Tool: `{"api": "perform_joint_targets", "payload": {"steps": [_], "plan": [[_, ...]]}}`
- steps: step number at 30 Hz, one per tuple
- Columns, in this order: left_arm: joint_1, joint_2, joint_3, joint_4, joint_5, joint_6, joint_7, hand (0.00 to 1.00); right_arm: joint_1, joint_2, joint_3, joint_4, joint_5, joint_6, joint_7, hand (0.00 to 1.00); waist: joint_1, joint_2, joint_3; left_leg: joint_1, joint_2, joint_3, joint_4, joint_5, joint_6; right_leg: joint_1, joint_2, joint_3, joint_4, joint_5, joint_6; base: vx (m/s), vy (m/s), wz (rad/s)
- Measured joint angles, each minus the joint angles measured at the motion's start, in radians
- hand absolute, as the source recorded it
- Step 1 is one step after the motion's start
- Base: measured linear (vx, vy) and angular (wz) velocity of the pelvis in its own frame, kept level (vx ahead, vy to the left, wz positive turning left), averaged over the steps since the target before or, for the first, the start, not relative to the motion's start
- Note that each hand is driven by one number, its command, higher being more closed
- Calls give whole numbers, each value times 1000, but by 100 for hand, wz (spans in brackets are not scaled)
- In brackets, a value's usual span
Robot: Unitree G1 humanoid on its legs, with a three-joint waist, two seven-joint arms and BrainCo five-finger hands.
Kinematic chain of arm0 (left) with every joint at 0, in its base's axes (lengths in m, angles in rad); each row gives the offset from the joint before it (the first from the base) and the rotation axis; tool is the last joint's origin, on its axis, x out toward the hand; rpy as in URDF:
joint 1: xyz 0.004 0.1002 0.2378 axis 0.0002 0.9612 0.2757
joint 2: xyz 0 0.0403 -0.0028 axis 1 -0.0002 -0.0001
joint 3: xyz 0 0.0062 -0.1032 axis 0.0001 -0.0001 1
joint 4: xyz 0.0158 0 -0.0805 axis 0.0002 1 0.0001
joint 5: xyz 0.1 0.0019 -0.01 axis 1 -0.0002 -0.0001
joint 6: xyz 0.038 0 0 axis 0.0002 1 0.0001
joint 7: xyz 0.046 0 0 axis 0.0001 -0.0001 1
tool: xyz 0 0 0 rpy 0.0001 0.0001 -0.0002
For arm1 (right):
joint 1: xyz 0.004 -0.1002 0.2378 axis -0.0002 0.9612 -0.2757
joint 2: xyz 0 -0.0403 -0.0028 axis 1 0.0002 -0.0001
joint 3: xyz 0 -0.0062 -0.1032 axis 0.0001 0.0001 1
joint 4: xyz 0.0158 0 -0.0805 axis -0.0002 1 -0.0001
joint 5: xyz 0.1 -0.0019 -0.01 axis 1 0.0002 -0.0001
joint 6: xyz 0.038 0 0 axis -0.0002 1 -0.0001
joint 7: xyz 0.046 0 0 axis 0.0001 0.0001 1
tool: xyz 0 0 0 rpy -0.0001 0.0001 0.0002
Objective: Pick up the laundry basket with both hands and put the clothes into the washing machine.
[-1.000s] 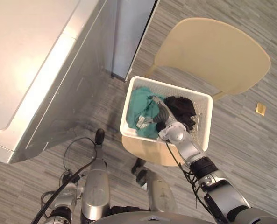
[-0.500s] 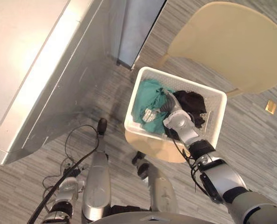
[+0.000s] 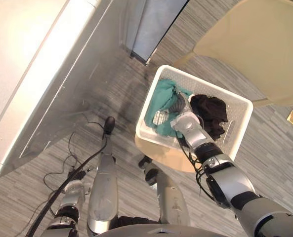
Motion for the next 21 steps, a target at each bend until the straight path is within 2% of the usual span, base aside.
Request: {"api": "perform_joint_targets", "payload": {"steps": [5, 6, 12, 15, 21], "plan": [[-3, 0, 0, -1, -3, 0, 10, 0, -2, 16, -9, 41, 0, -1, -5, 0, -1, 0, 0, -10, 1, -14, 0, 2, -3, -9, 2, -7, 11, -8, 0, -2, -60, 4], [-3, 0, -1, -2, -4, 0, 13, 0, -2, 17, -9, 46, 0, -3, -5, 100, -1, 0, 0, -10, 1, -14, 0, 2, -3, -9, 3, -7, 11, -9, -1, -7, -65, 0], [-4, 1, -2, -20, -21, -3, 14, 0, -11, 18, -9, 77, -12, -5, -5, 100, -10, 0, 0, -20, 0, -41, 0, 7, -11, -8, 8, -31, 29, -26, -5, -7, -63, 11], [-4, 1, -3, -26, -22, -6, 14, 0, -21, 5, -10, 91, -12, -5, -5, 100, -4, -1, 0, -25, 5, -44, 0, 9, -15, -13, 8, -36, 39, -33, -6, -19, -64, 6], [-4, 2, -3, -26, -22, -6, 14, 0, -16, 33, -9, 167, -12, -3, 0, 100, -7, -1, -1, -26, 9, -40, -2, 10, -16, -26, 9, -29, 53, -38, -9, -10, -72, -4]]}}
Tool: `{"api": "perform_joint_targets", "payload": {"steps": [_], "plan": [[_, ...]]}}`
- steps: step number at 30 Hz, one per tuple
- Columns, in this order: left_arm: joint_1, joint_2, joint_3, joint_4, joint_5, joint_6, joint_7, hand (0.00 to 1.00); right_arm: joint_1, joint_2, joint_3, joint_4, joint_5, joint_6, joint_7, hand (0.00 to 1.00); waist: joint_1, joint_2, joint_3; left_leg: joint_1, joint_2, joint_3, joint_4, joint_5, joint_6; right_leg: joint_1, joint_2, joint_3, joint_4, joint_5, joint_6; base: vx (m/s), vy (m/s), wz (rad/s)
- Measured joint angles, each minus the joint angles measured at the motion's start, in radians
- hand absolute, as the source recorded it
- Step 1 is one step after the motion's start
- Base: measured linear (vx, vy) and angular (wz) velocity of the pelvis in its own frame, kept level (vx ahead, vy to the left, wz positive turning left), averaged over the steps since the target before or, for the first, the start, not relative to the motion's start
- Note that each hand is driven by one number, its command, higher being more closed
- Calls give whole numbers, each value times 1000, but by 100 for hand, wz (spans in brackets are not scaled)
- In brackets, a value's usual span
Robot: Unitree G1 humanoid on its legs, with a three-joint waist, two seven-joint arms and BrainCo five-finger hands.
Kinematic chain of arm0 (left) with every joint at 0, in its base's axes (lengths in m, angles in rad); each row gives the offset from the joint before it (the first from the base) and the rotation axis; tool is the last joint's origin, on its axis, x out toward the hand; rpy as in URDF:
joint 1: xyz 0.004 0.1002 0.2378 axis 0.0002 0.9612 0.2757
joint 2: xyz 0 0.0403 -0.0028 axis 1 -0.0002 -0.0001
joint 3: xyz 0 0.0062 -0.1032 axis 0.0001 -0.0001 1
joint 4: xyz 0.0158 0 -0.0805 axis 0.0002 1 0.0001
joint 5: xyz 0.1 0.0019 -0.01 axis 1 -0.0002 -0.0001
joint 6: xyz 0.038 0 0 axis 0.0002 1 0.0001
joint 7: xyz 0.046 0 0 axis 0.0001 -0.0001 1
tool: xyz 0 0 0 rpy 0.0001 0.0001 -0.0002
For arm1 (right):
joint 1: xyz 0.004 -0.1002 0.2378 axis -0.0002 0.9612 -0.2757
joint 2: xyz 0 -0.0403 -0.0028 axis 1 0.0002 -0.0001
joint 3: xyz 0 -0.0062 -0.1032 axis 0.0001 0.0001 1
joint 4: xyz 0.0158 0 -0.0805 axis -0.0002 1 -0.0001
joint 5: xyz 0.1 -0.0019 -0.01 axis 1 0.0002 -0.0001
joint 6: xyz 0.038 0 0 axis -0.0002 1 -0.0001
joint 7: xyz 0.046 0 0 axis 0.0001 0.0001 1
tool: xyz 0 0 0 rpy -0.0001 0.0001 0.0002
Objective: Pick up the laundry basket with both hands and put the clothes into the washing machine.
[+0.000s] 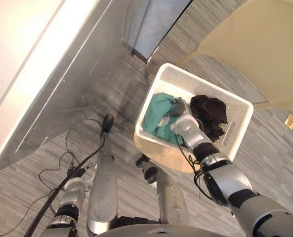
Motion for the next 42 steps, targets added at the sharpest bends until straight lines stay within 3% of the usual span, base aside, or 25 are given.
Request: {"api": "perform_joint_targets", "payload": {"steps": [12, 15, 19, 23, 27, 28, 30, 35, 42], "plan": [[0, 3, -1, 4, -1, 0, 0, 0, 3, 9, -6, 19, 0, 0, 3, 100, -7, -1, -1, 2, 3, 0, -1, 2, -3, -1, -1, -2, 11, -6, -2, -7, -63, 1], [0, 6, -4, 6, -18, 1, 0, 0, 11, 35, -65, 25, 28, 0, -3, 100, -13, -3, -2, 3, 2, 0, -2, 2, -3, -1, -4, -2, 16, -10, -2, -12, -72, 1], [0, 7, -5, 7, -20, 7, 0, 0, 43, 81, -204, 6, 257, -9, -39, 100, -16, -3, -2, 5, 3, 3, -2, 2, -3, -2, -8, -2, 23, -14, -1, 0, -65, 0], [0, 7, -5, 8, -62, 7, 3, 0, 120, 139, -347, -62, 607, -102, -93, 100, -19, -3, -2, 13, 2, 14, -5, 2, -3, -7, -17, 5, 41, -22, 0, 5, -67, -3], [0, 7, -5, 11, -78, 7, 3, 0, 169, 158, -400, -111, 885, -204, -94, 100, -21, -3, -2, 41, -5, 33, -21, 4, -1, -6, -29, 24, 65, -34, 3, -1, -63, -6], [0, 8, -5, 12, -78, 7, 3, 0, 174, 159, -411, -125, 910, -210, -95, 100, -23, -3, -2, 43, -7, 33, -21, 4, 0, -6, -30, 25, 71, -37, 3, 7, -78, 0], [0, 10, -5, 18, -87, 7, 1, 0, 208, 165, -416, -192, 1131, -282, -79, 100, -29, -3, -2, 50, -7, 36, -21, 4, -1, -4, -37, 26, 80, -41, 2, 10, -71, 1], [0, 12, -5, 26, -96, 18, -6, 0, 292, 177, -413, -363, 1347, -337, -23, 100, -37, -3, -2, 80, -15, 52, -21, 2, 2, 3, -55, 43, 117, -59, 5, 5, -60, -2], [11, 16, -19, 13, -92, 33, -31, 0, 443, 184, -388, -581, 1433, -351, 11, 100, -46, -4, -2, 168, -43, 59, -22, -14, 18, 72, -97, 50, 165, -94, 14, 2, -39, 7]]}}
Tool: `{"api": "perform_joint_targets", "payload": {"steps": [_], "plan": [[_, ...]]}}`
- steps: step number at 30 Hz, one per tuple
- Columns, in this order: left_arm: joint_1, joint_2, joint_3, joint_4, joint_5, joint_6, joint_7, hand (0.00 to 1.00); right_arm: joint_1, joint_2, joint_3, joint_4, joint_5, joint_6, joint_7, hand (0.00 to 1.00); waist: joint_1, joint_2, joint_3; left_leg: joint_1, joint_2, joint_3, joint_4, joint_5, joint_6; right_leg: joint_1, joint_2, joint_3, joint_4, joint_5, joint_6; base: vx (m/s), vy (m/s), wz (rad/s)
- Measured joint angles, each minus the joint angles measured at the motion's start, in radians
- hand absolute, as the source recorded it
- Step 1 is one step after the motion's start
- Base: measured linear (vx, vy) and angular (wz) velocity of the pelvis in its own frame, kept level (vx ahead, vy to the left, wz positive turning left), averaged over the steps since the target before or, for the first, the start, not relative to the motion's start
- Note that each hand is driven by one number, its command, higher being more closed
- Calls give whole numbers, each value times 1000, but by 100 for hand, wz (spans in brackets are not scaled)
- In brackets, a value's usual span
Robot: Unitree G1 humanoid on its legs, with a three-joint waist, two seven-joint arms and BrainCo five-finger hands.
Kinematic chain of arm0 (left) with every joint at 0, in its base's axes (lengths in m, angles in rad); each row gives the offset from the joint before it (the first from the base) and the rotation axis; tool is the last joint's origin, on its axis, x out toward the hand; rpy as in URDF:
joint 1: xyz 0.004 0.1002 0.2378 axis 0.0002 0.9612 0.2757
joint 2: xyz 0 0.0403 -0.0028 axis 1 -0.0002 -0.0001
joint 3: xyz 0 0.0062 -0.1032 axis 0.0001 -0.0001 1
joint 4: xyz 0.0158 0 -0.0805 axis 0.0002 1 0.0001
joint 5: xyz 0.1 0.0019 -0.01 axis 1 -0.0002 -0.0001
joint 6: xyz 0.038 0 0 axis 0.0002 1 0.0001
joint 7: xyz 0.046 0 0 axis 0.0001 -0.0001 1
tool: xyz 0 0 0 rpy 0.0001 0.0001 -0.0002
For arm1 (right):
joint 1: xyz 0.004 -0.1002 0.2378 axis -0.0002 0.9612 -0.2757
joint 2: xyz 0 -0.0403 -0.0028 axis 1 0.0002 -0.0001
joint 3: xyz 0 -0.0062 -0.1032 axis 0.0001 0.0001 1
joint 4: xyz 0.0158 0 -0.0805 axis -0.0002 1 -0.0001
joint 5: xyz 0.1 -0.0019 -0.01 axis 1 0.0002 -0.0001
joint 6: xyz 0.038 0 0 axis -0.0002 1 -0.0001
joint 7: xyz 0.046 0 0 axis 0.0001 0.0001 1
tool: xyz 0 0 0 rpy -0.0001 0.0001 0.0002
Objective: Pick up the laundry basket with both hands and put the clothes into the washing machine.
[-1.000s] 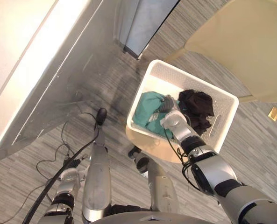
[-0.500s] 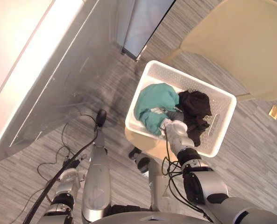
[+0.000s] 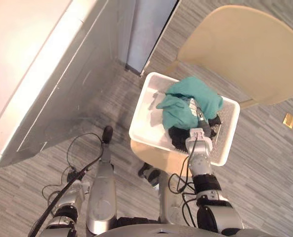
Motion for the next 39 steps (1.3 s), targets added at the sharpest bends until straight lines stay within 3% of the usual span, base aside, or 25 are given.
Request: {"api": "perform_joint_targets", "payload": {"steps": [5, 10, 14, 18, 20, 24, 27, 31, 39], "plan": [[67, 2, -24, -91, 34, 15, -30, 0, 83, 4, 23, -125, 1, 6, 38, 100, -15, -2, -8, 78, -25, 21, 0, -21, 13, 72, -26, 6, 7, -20, 15, 9, -23, 6], [152, 1, -104, -255, 50, 21, -63, 0, 157, 11, 25, -184, -9, 38, 71, 100, -27, -2, -91, 119, -36, 39, 0, -39, 29, 132, -26, 6, -48, -2, 35, 72, -22, -3], [211, -24, -157, -485, 55, 14, -101, 0, 214, 14, 52, -185, -19, 71, 80, 100, -35, 0, -191, 177, -43, 71, -1, -62, 30, 210, -15, 20, -140, 35, 51, 89, -28, -16], [221, -63, -155, -735, 51, -2, -115, 0, 235, 14, 86, -209, -53, 112, 104, 100, -55, 28, -270, 206, -48, 106, -1, -71, 38, 255, -1, 38, -222, 78, 56, 36, -9, -18], [213, -77, -154, -829, 34, -22, -120, 0, 234, 11, 119, -216, -85, 140, 114, 100, -62, 55, -300, 237, -48, 136, -2, -74, 41, 287, 4, 60, -266, 106, 59, -6, 14, -33], [199, -93, -154, -913, 34, -28, -116, 0, 237, 9, 191, -216, -124, 194, 126, 100, -78, 101, -359, 273, -40, 175, -9, -92, 45, 316, 12, 95, -311, 136, 62, -44, 19, -28], [185, -111, -155, -981, 34, -38, -107, 0, 238, 9, 238, -216, -138, 218, 146, 100, -82, 120, -385, 292, -33, 198, -10, -92, 45, 326, 22, 116, -330, 151, 59, -59, 6, -25], [163, -116, -164, -1009, 34, -58, -101, 0, 243, 6, 298, -215, -160, 245, 168, 100, -101, 127, -420, 310, -27, 208, -10, -93, 40, 342, 29, 126, -340, 156, 50, -47, -2, -10], [157, -117, -207, -1086, 34, -66, -105, 0, 242, -9, 401, -215, -176, 277, 221, 100, -104, 129, -455, 324, -19, 219, -10, -90, 35, 349, 37, 150, -363, 175, 44, -25, -1, -7]]}}
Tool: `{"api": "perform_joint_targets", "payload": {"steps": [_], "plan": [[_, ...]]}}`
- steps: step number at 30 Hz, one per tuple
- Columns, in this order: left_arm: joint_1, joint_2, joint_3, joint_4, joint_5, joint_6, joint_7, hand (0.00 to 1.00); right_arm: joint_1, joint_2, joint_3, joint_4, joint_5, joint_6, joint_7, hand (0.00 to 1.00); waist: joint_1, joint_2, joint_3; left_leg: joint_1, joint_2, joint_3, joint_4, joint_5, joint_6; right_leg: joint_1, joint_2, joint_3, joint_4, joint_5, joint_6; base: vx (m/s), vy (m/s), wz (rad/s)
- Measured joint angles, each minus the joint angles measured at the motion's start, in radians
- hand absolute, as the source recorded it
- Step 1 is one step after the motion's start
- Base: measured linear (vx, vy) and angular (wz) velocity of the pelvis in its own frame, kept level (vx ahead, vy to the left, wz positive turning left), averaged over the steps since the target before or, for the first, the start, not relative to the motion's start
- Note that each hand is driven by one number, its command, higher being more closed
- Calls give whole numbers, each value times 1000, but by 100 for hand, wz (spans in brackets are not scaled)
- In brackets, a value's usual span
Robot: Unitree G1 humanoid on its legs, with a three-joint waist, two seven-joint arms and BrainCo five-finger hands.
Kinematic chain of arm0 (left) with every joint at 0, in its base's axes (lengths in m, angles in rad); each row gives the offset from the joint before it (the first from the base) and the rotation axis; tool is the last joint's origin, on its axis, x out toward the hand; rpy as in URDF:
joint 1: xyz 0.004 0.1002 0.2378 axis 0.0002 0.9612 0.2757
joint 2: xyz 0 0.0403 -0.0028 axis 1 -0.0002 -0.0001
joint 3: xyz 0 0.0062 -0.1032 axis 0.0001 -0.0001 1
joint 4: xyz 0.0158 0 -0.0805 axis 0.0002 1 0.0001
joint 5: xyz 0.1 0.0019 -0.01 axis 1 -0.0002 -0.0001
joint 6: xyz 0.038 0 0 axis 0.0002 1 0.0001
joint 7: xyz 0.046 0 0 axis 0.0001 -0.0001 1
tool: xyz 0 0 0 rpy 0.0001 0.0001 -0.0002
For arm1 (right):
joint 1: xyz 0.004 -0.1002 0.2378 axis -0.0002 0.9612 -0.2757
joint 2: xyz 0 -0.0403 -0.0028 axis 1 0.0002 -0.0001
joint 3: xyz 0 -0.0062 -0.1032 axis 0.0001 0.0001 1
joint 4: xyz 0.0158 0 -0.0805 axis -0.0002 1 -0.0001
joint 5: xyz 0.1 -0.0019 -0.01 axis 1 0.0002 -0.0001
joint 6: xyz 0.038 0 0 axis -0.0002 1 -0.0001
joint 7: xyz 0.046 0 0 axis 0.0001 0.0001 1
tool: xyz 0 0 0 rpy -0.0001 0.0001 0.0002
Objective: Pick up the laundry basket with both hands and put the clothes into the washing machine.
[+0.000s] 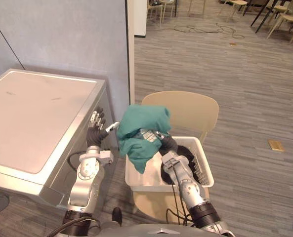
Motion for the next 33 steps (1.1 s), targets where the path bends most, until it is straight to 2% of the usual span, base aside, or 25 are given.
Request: {"api": "perform_joint_targets", "payload": {"steps": [5, 10, 13, 24, 33], "plan": [[13, 0, -10, -53, -1, -32, -2, 0, -13, 0, 62, -1, 0, 3, 14, 100, 2, 1, -30, 1, 1, -2, 0, 0, 0, 2, 3, 2, -11, 6, -3, 0, 0, 0], [50, 0, -24, -123, -23, -39, 7, 0, -74, 0, 131, -7, 1, 4, 28, 100, 6, 1, -37, 3, 4, -10, 0, 3, -3, 29, 16, -10, -43, 19, -6, 0, -14, 5], [54, -2, -27, -162, -38, -55, 29, 0, -116, 1, 171, -45, 2, 1, 35, 100, 21, 2, -43, 2, 10, -21, 0, 5, -7, 32, 22, -15, -46, 19, -6, 5, -32, 4], [54, -1, -27, -287, -40, -124, 94, 0, -293, 34, 212, -49, 12, -54, 35, 100, 36, 2, -45, -3, 18, -57, 0, 11, -15, 57, 43, -51, -68, 20, -10, -7, -31, 9], [54, 6, -29, -356, -60, -137, 92, 0, -330, 51, 212, -50, 12, -82, 32, 100, 48, 2, -46, -4, 24, -59, 0, 11, -18, 64, 52, -60, -75, 21, -13, 3, -16, 2]]}}
